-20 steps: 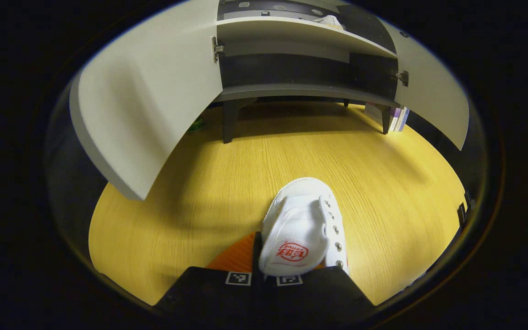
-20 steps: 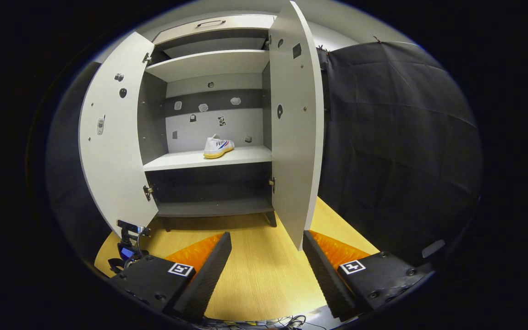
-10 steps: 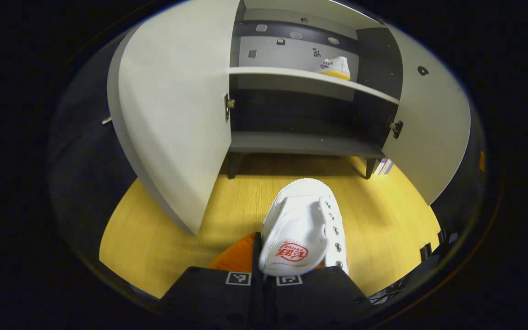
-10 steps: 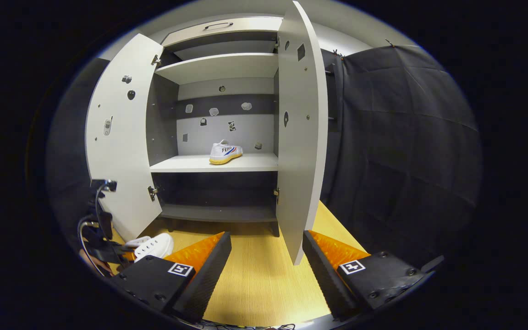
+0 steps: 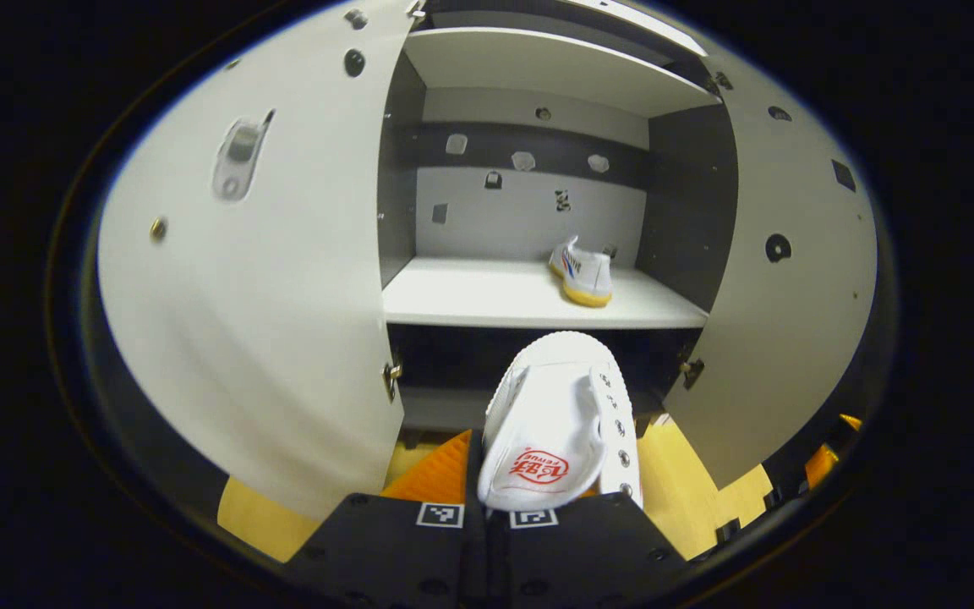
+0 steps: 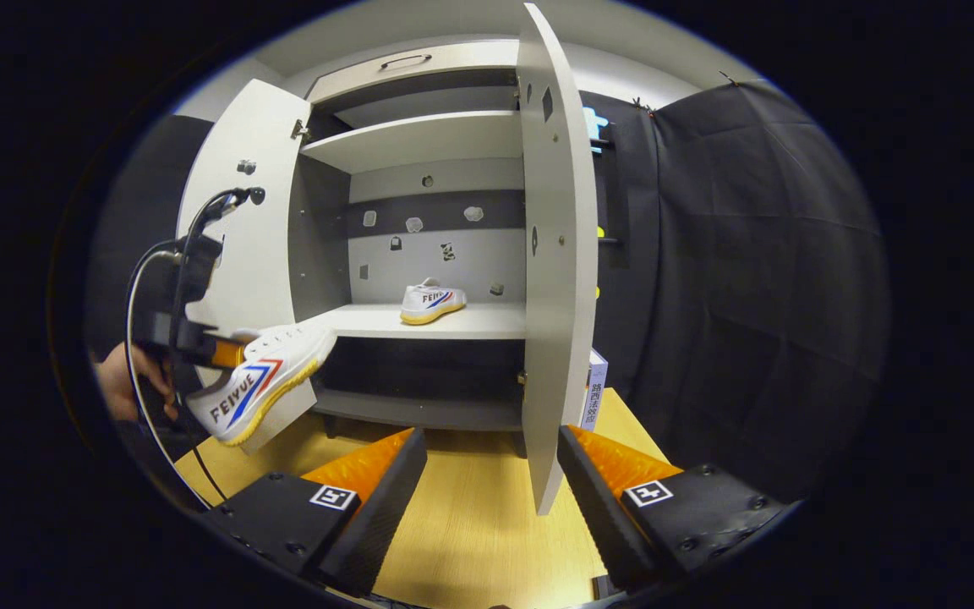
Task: Grab one shoe with the right hand and put it into the shoe cabinet, grab the other shoe with the left hand and put it into the shoe cabinet; then close the right door with the right hand and the left door with the left hand.
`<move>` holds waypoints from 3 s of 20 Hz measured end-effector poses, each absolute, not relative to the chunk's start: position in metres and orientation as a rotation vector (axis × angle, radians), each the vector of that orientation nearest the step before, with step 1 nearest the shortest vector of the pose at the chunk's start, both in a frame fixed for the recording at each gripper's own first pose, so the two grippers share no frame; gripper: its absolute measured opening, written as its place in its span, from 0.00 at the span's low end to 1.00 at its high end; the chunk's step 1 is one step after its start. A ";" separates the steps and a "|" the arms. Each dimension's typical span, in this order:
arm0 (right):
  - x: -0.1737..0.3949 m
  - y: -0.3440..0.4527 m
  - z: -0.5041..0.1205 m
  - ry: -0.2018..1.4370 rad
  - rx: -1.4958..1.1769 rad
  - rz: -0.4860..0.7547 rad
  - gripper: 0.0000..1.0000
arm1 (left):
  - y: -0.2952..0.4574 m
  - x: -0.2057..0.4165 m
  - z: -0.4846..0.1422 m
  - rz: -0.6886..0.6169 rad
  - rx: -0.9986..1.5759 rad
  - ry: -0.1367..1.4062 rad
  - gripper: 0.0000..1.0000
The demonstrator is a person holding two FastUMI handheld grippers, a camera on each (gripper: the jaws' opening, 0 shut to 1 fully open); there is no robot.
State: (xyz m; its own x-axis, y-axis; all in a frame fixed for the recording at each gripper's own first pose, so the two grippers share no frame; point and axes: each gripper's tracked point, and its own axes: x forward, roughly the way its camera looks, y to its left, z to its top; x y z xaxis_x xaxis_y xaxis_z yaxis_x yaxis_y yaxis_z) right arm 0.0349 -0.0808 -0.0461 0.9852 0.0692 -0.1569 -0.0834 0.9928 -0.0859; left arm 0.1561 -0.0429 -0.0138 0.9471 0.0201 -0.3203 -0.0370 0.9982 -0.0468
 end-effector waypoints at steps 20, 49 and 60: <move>0.041 -0.198 -0.019 0.092 0.002 -0.114 0.99 | -0.006 0.474 0.062 0.171 0.006 0.504 0.06; 0.065 -0.206 0.049 -0.012 -0.052 -0.075 0.99 | -0.056 0.206 0.209 -0.015 0.088 -0.065 0.96; 0.076 -0.210 0.081 -0.030 -0.022 -0.080 0.99 | -0.066 0.083 0.112 0.048 0.050 -0.103 0.97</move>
